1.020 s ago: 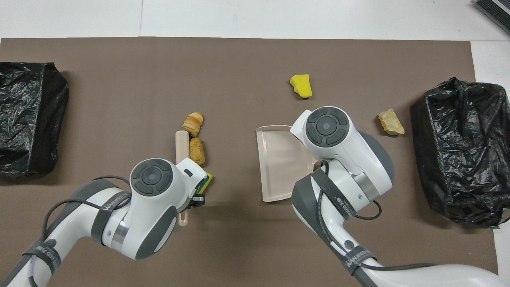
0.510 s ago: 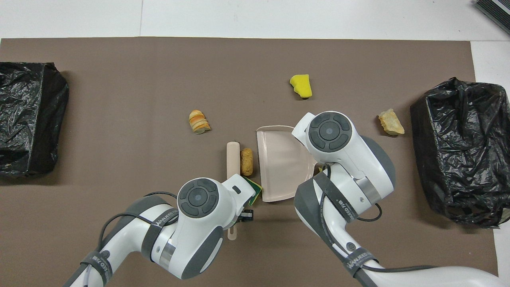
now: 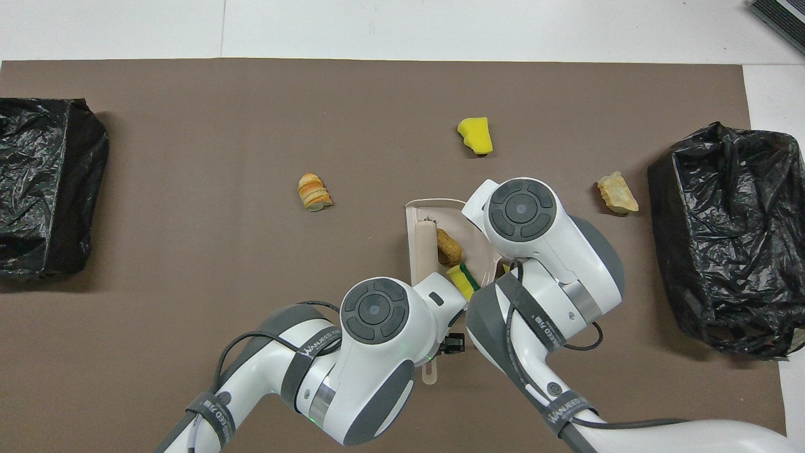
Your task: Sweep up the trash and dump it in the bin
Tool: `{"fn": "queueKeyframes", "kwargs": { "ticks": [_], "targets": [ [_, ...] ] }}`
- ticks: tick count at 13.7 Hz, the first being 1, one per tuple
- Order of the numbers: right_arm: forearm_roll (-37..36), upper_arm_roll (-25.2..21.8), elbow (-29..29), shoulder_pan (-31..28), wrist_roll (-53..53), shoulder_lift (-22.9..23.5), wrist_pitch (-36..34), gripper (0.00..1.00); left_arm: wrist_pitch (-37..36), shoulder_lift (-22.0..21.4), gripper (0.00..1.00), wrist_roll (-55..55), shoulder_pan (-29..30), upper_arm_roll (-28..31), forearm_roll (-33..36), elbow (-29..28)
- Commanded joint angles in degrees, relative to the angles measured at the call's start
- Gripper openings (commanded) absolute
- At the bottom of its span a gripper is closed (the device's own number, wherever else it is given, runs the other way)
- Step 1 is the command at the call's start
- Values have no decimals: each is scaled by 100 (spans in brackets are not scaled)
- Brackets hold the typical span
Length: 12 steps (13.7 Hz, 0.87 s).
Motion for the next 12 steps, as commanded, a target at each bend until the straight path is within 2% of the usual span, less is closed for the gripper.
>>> {"fn": "queueKeyframes", "kwargs": {
  "ticks": [1, 4, 7, 8, 12],
  "targets": [
    [-26, 52, -226, -119, -23, -125, 140, 0, -697, -305, 0, -124, 95, 183, 81, 97],
    [-17, 52, -226, -173, -24, -116, 175, 0, -918, -341, 0, -133, 649, 227, 650, 123],
    [-17, 52, -226, -155, -6, -125, 175, 0, -866, -192, 0, -37, 1263, 244, 1704, 351],
    [-17, 52, -226, -146, -6, -125, 166, 0, -814, -61, 0, 250, 1535, 244, 1951, 508],
    [-17, 52, -226, -155, 12, -125, 166, 0, -849, 519, 0, 1737, 2459, 244, 2181, 1045]
  ]
}}
